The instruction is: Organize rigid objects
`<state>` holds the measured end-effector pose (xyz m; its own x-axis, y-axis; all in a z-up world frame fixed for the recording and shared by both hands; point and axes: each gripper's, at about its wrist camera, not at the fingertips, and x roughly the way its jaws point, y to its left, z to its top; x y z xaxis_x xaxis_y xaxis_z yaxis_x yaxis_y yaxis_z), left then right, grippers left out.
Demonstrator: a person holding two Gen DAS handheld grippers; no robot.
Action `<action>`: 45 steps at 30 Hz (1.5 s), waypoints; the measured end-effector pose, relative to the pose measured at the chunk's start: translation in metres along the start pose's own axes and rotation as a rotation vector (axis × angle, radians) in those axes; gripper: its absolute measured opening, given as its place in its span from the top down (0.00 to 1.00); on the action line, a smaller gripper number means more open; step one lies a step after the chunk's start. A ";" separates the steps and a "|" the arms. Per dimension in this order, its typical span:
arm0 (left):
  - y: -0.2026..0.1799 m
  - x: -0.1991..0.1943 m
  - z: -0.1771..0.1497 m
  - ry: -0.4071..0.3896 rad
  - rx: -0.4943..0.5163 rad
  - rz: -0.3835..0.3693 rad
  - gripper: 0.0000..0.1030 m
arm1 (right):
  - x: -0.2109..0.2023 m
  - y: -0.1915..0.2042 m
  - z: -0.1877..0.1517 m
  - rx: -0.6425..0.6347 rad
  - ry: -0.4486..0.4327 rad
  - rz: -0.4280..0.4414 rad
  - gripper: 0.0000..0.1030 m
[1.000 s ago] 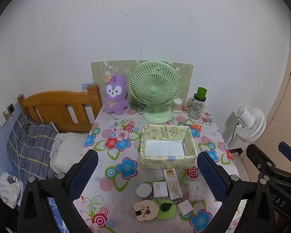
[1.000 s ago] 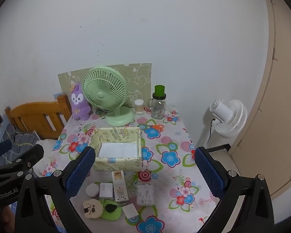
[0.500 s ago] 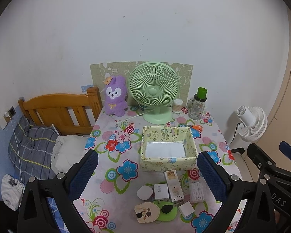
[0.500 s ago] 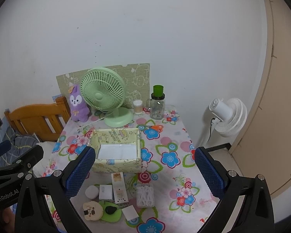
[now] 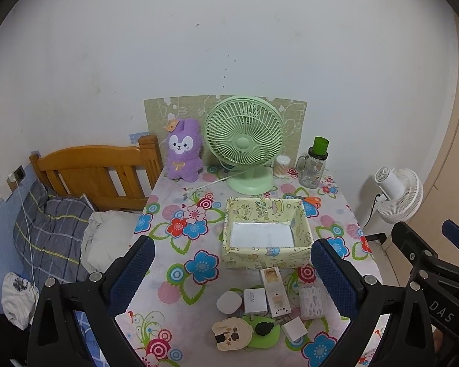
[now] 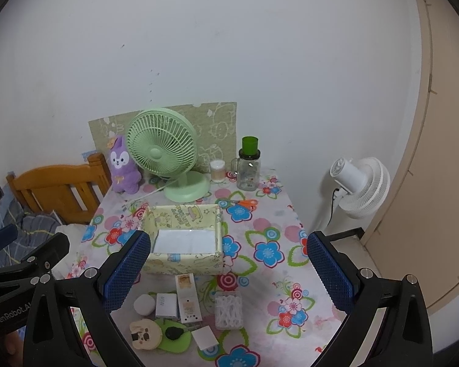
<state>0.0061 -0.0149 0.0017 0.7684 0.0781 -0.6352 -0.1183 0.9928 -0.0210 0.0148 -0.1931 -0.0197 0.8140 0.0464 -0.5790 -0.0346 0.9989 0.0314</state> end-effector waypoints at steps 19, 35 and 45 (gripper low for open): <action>0.002 -0.002 0.002 -0.002 0.010 0.004 0.00 | -0.002 -0.001 0.000 0.011 -0.004 0.000 0.00; -0.007 -0.003 0.000 0.001 0.020 -0.013 0.00 | 0.000 -0.008 -0.001 0.034 0.000 -0.008 0.00; -0.006 0.006 -0.005 0.021 0.014 -0.012 0.00 | 0.005 -0.010 -0.003 0.029 0.009 -0.005 0.00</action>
<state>0.0086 -0.0209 -0.0061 0.7564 0.0644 -0.6510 -0.1005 0.9948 -0.0183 0.0174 -0.2024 -0.0256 0.8087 0.0420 -0.5868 -0.0140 0.9985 0.0522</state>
